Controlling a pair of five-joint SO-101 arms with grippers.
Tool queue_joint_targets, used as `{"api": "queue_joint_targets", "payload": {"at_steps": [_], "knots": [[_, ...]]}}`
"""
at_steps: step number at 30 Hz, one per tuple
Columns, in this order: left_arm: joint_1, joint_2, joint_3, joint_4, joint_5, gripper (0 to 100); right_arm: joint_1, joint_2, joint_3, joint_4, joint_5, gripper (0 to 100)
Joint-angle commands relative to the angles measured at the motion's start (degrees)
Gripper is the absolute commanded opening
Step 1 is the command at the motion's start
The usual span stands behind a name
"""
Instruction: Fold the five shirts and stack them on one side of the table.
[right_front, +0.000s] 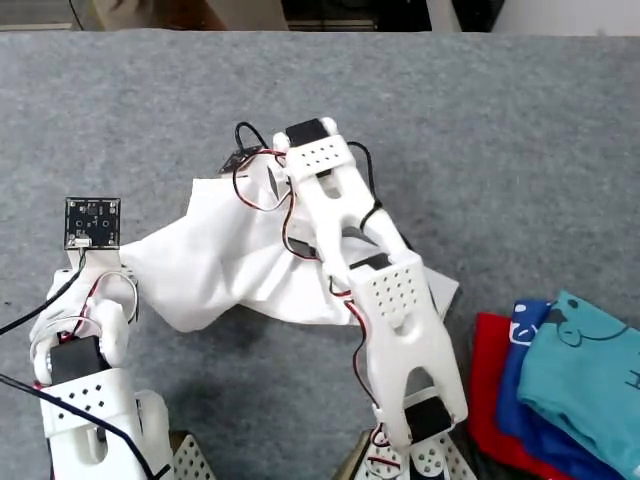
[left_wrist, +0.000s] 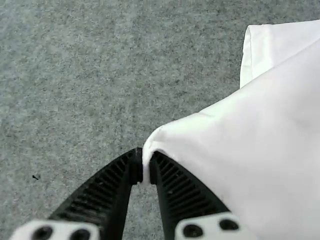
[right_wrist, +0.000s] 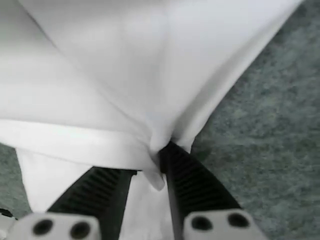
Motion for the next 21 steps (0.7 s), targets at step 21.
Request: {"api": "queue_joint_targets", "payload": {"at_steps": [21], "knots": [[0.1,-0.7,-0.3,-1.0,-0.3,2,2.1,-4.5,-0.6,2.0,-3.5,18.9]]}}
